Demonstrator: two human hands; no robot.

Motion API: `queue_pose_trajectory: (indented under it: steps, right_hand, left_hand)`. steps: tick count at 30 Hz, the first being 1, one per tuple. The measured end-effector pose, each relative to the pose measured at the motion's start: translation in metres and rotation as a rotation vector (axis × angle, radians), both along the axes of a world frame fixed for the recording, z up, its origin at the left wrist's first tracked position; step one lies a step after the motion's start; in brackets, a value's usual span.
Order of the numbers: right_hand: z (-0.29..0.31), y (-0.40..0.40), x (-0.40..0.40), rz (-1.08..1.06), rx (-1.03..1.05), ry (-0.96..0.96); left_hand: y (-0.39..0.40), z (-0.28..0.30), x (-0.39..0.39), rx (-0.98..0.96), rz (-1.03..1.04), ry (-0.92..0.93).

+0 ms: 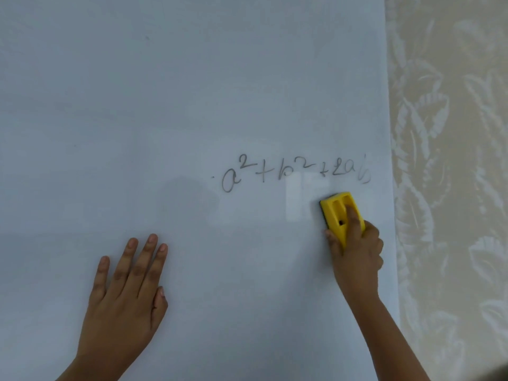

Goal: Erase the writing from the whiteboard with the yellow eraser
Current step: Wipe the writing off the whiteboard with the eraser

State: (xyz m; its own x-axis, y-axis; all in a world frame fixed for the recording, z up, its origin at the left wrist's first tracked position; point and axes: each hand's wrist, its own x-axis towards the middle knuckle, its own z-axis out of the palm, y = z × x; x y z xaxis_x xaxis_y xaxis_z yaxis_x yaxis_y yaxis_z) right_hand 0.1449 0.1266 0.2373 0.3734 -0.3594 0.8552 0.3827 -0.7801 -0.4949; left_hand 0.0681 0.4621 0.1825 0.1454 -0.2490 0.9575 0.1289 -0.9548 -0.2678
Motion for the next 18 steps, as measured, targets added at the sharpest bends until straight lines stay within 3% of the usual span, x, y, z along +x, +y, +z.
queue_pose_trajectory:
  steps: [3, 8, 11, 15, 18]
  right_hand:
    - [-0.02, -0.024, 0.003, 0.01, -0.072, 0.022]
    - [0.03, -0.055, 0.016, 0.006, 0.258, 0.127]
    - [0.044, -0.032, 0.012, 0.029, 0.172, 0.085]
    - [0.012, -0.021, 0.007, 0.003, -0.047, 0.007]
    - [0.021, -0.041, 0.011, -0.024, 0.093, 0.065]
  left_hand:
    - [-0.001, 0.0, 0.002, 0.005, 0.003, -0.027]
    - [-0.003, 0.0, 0.0, -0.016, 0.001, -0.018]
    - [-0.005, -0.004, 0.001, -0.037, 0.002, -0.019]
    - [-0.004, -0.006, 0.003, -0.033, 0.001, -0.028]
    - [-0.005, -0.004, 0.002, -0.041, -0.01, -0.027]
